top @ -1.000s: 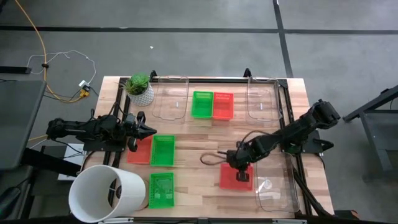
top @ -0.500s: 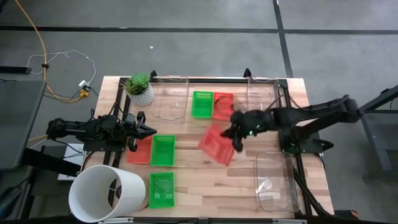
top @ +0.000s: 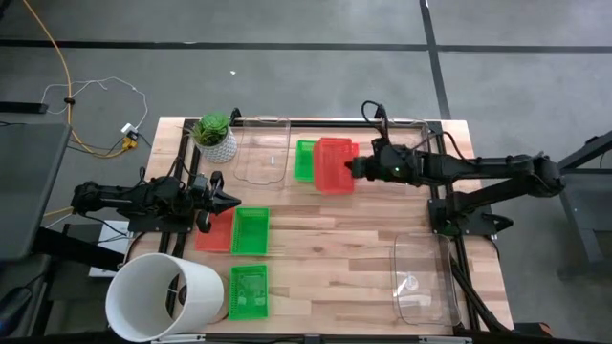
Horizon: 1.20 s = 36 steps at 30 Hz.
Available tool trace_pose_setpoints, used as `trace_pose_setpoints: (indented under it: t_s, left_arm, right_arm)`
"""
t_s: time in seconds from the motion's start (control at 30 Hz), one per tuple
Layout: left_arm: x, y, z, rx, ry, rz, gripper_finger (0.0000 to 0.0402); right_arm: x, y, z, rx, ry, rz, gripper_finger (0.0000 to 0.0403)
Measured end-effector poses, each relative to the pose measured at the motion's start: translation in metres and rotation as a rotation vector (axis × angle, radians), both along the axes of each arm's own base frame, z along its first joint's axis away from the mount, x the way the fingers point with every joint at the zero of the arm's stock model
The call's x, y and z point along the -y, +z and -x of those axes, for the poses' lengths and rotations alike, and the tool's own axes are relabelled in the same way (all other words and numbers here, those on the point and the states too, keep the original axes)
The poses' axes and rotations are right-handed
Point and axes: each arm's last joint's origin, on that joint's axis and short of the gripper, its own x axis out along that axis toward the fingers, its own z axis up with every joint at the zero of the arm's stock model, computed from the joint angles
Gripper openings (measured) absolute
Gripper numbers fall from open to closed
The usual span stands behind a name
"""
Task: Stack baskets by color
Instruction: Stack the bottom orange bin on the top orange bin
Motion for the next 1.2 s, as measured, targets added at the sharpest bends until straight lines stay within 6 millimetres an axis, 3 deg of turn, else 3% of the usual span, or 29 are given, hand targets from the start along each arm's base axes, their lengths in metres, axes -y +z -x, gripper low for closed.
trace_pose_setpoints:
  t_s: [0.2, 0.43, 0.6, 0.77, 0.97, 1.2]
  left_arm:
    - [0.0, 0.0, 0.0, 0.0, 0.0, 0.0, 0.0001]
    - [0.0, 0.0, 0.0, 0.0, 0.003, 0.0, 0.0001]
    - [0.0, 0.0, 0.0, 0.0, 0.003, 0.0, 0.0001]
    - [0.0, 0.0, 0.0, 0.0, 0.004, 0.0, 0.0001]
    - [0.0, 0.0, 0.0, 0.0, 0.004, 0.0, 0.0001]
    - [0.0, 0.0, 0.0, 0.0, 0.004, 0.0, 0.0001]
  right_arm:
    - [0.012, -0.015, 0.012, -0.151, -0.106, -0.09, 0.0]
    - [0.018, -0.018, 0.015, -0.164, -0.16, -0.141, 0.0]
    - [0.026, -0.003, 0.013, -0.221, -0.184, -0.133, 0.0]
    - [0.036, 0.011, -0.005, -0.295, -0.142, -0.124, 0.0]
    - [0.053, -0.018, -0.027, -0.417, -0.134, -0.2, 0.0]
    - [0.073, -0.039, -0.033, -0.469, -0.22, -0.243, 0.0]
